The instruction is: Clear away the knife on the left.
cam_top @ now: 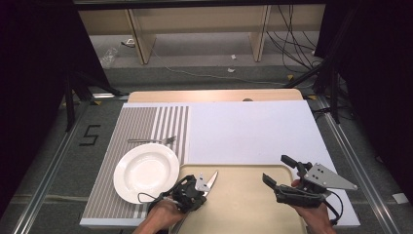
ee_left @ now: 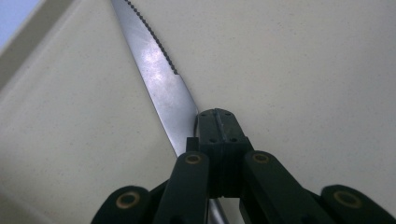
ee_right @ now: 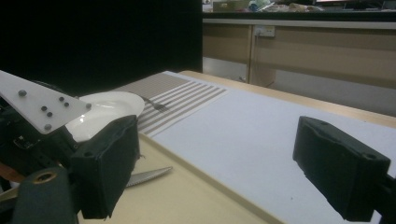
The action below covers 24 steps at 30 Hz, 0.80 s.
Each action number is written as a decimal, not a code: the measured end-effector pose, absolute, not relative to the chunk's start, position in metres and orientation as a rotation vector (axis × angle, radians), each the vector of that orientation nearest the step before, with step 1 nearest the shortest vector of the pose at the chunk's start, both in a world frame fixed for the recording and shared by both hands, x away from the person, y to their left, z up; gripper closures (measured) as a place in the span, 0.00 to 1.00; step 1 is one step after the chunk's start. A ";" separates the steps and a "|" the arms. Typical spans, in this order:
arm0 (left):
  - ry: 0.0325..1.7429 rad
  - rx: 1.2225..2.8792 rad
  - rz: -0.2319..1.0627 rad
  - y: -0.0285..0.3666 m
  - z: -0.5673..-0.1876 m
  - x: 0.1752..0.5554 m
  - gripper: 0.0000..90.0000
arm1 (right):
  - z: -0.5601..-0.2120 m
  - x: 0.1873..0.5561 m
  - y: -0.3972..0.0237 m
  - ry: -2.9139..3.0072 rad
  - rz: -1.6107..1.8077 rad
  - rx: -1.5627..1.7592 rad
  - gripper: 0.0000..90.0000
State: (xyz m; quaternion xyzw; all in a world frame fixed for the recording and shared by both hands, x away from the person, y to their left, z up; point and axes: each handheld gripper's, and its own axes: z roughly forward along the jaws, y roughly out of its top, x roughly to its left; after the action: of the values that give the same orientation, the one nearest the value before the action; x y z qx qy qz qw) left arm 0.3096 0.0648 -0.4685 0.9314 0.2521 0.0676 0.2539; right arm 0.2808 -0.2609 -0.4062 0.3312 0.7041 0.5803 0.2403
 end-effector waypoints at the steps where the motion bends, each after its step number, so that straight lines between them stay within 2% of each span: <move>1: 0.691 2.529 0.186 0.066 -0.469 0.309 0.99 | -0.406 0.281 -0.261 1.926 1.591 0.907 0.17; 24: 0.794 2.513 0.214 0.083 -0.468 0.308 0.99 | -0.407 0.281 -0.260 1.934 1.585 0.905 0.17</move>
State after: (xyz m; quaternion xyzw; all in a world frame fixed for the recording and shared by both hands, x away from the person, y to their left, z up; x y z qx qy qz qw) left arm 0.3083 0.0825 -0.4682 0.9211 0.2911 0.0783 0.2463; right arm 0.2808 -0.2601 -0.4066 0.3305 0.7062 0.5788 0.2387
